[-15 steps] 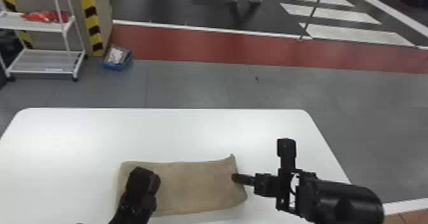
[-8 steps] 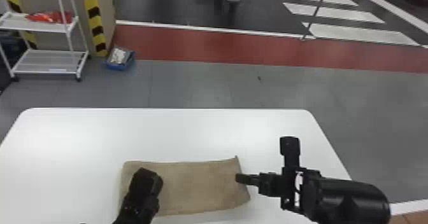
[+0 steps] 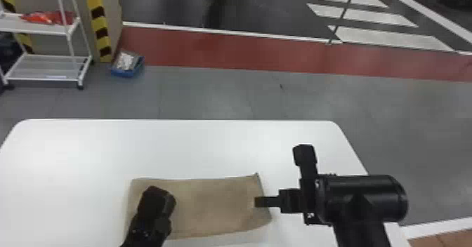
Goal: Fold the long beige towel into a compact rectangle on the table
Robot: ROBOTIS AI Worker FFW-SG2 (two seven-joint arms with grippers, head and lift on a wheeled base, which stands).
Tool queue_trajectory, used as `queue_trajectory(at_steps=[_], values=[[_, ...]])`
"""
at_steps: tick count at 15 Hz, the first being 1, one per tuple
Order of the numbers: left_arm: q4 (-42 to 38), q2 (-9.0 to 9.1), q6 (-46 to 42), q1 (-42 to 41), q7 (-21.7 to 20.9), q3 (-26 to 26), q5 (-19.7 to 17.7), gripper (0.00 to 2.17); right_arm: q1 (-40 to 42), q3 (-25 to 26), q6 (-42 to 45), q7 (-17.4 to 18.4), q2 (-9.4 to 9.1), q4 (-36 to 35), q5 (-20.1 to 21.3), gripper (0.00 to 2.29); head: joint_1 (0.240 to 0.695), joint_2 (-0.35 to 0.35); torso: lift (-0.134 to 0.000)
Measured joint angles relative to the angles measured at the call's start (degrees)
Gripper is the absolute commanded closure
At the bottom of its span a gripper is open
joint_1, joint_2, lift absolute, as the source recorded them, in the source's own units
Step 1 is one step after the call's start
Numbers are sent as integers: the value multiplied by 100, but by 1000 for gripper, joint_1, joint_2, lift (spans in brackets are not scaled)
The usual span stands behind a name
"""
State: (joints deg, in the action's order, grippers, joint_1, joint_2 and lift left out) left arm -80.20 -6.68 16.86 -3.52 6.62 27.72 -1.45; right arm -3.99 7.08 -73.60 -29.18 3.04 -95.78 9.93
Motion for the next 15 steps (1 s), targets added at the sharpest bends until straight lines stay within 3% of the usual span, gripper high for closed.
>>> queue_trajectory(at_steps=[12, 15], values=[[4, 0, -20, 36, -82, 74, 13, 2074, -334, -104, -65, 208, -4, 417, 456, 468, 695, -272, 0], [4, 0, -20, 35, -82, 89, 13, 2074, -400, -122, -97, 247, -21, 444, 457, 299, 695, -271, 0]])
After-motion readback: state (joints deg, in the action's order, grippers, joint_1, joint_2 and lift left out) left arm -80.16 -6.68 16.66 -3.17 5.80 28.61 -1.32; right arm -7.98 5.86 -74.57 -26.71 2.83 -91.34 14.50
